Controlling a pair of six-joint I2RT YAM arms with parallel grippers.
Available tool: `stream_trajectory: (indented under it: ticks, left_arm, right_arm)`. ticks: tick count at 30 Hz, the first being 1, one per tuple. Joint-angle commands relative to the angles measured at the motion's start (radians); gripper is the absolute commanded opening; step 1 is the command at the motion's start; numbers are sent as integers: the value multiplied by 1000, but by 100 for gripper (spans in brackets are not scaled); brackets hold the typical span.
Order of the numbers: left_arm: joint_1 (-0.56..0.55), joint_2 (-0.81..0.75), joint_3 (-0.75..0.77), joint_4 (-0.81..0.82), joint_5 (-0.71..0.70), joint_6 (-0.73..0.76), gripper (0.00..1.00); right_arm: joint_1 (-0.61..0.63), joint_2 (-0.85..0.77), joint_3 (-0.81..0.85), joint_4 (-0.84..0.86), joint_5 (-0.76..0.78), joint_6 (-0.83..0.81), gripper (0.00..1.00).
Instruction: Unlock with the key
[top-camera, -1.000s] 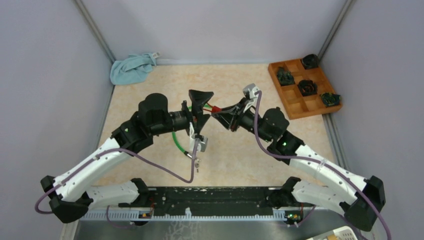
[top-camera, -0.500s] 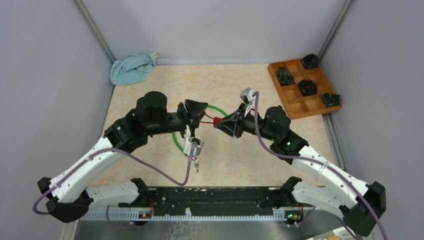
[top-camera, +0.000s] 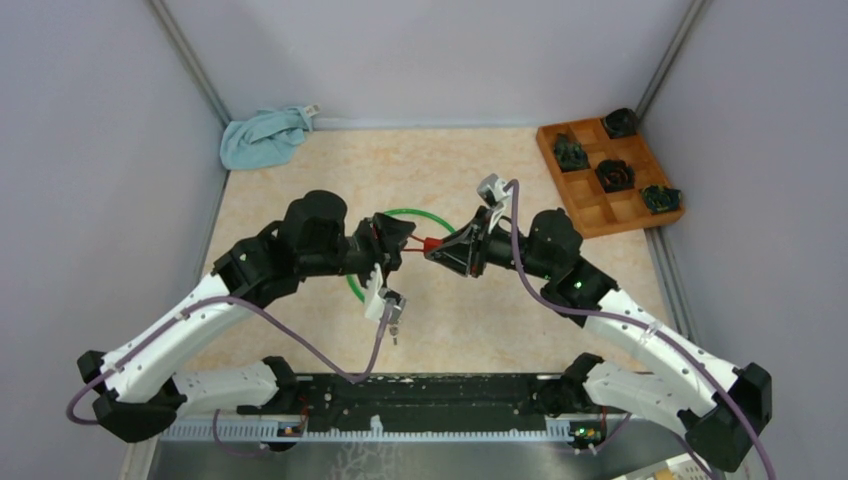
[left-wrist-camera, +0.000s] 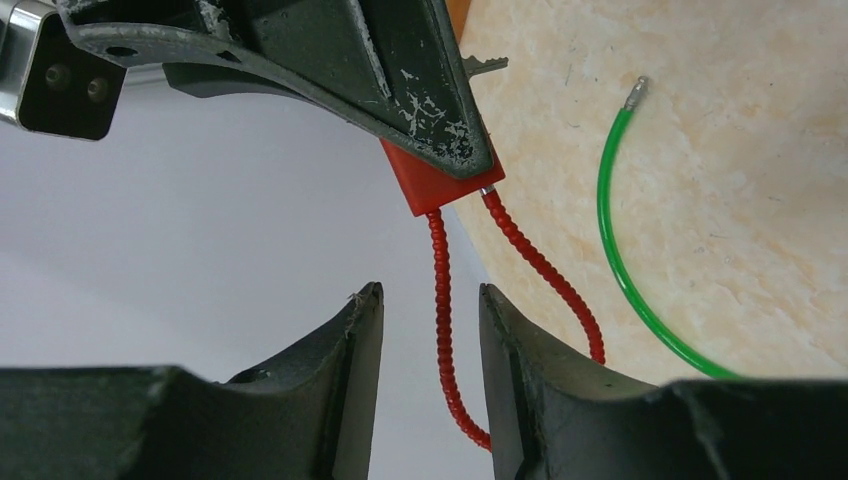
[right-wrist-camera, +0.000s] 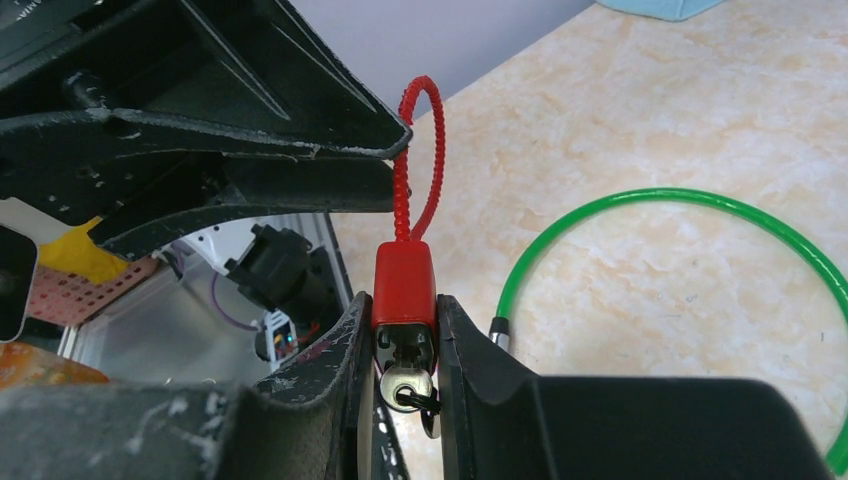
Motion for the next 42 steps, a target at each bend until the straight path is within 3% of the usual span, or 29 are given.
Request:
stream_trajectory:
  ticks: [1, 8, 23, 24, 25, 26, 28, 29, 30, 33, 36, 42]
  left_arm:
    - [-17, 8, -24, 42, -35, 11, 43]
    - [-27, 13, -41, 87, -56, 12, 1]
    - [-27, -54, -92, 110, -162, 14, 0]
    - [-28, -58, -97, 122, -162, 12, 1]
    - [-27, -61, -100, 139, -151, 8, 12]
    - [-27, -66, -96, 157, -132, -1, 26]
    - [-27, -81, -82, 206, -82, -36, 68]
    - [-28, -89, -69, 227, -56, -58, 80]
    - [-28, -96, -49, 230, -20, -74, 86]
    - [-42, -103, 20, 162, 41, -111, 86]
    - [-62, -104, 66, 68, 78, -154, 73]
    - [-101, -170, -103, 66, 45, -46, 48]
  right_arm:
    - [0, -1, 63, 97, -50, 25, 0]
    - [-8, -20, 25, 176, -49, 69, 0]
    - [-138, -138, -199, 498, -126, 289, 0]
    - [-142, -136, -197, 501, -140, 294, 0]
    - [-144, -131, -194, 503, -153, 296, 0]
    - [-147, -128, -190, 500, -164, 296, 0]
    - [-153, -124, -185, 496, -186, 295, 0]
    - [-155, -124, -183, 492, -193, 293, 0]
    - [-160, -123, -182, 489, -198, 289, 0]
    - [-169, -116, -174, 482, -204, 279, 0]
    - [-171, -95, -155, 486, -207, 276, 0]
    - [-171, -44, -118, 513, -159, 288, 0]
